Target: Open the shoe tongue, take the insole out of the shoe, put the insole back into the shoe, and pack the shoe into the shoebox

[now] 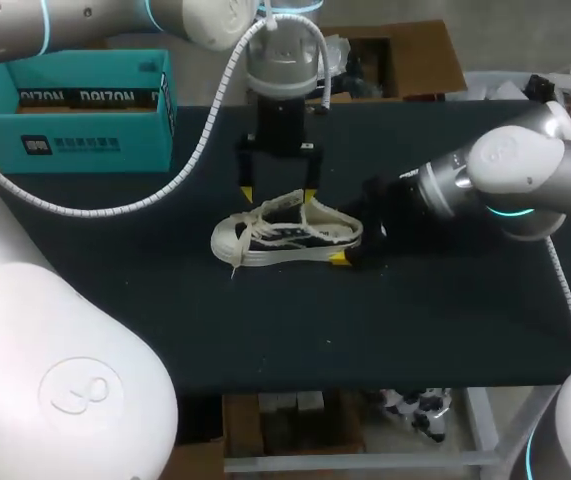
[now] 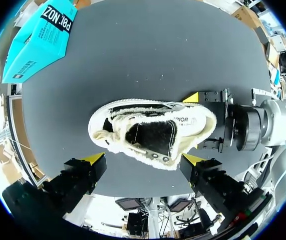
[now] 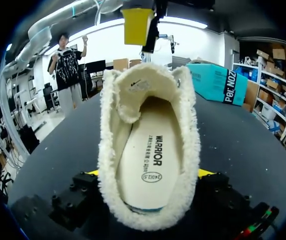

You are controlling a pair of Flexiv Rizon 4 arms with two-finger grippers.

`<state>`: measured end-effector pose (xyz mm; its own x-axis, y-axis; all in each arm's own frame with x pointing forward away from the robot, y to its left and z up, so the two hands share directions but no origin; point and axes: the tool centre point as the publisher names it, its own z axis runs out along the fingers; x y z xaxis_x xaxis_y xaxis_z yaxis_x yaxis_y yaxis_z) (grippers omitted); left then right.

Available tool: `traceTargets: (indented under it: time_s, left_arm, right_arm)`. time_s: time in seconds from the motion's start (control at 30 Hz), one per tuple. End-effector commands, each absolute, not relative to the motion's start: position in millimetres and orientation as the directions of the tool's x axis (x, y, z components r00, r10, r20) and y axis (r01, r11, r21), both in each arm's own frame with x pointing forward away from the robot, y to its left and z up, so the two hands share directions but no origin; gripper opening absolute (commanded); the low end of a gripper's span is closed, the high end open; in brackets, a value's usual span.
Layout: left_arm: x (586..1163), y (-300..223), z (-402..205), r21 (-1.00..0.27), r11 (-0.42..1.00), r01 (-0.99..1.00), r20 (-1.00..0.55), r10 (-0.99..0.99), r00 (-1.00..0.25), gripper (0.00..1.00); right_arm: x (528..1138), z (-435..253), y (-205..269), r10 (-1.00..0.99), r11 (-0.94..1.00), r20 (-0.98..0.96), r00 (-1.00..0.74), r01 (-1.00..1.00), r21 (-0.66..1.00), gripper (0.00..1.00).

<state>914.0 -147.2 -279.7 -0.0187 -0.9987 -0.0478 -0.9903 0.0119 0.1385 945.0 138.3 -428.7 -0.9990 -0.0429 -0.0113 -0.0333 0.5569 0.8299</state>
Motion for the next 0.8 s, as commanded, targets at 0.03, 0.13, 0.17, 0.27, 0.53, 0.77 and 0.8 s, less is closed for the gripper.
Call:
traceTargets:
  time_s: [0.03, 0.13, 0.17, 0.27, 0.53, 0.77, 0.8]
  left_arm:
    - [919.9, -165.2, -289.4, 0.152, 0.011, -0.988, -0.101, -0.995, -0.027, 1.0]
    - [921.4, -172.3, -296.3, 0.152, 0.001, -0.988, -0.128, -0.992, -0.02, 0.99]
    - [922.6, -174.3, -298.6, 0.157, 0.002, -0.988, -0.134, -0.991, -0.023, 0.95]
    - [926.2, -180.0, -306.2, 0.165, -0.013, -0.986, -0.162, -0.987, -0.014, 0.91]
    - [929.6, -181.2, -317.9, 0.208, -0.039, -0.977, -0.216, -0.976, -0.007, 0.44]
    - [923.3, -171.3, -318.0, 0.219, -0.035, -0.975, -0.225, -0.974, -0.015, 0.0]
    - [921.5, -169.0, -316.3, 0.219, -0.027, -0.975, -0.216, -0.976, -0.021, 0.0]
  right_arm:
    - [941.5, -433.9, 139.2, -0.037, 0.552, -0.014, -0.999, -0.032, 0.833, 0.0]
    - [941.5, -433.9, 139.2, -0.037, 0.552, -0.014, -0.999, -0.032, 0.833, 0.0]
    - [941.5, -433.9, 139.2, -0.037, 0.552, -0.014, -0.999, -0.032, 0.833, 0.0]
    - [941.5, -433.9, 139.2, -0.037, 0.552, -0.014, -0.999, -0.032, 0.833, 0.0]
    - [941.5, -433.9, 139.2, -0.037, 0.552, -0.014, -0.999, -0.032, 0.833, 0.0]
    - [941.5, -433.9, 139.2, -0.037, 0.552, -0.014, -0.999, -0.032, 0.833, 0.0]
    - [941.5, -433.9, 139.2, -0.037, 0.552, -0.014, -0.999, -0.032, 0.833, 0.0]
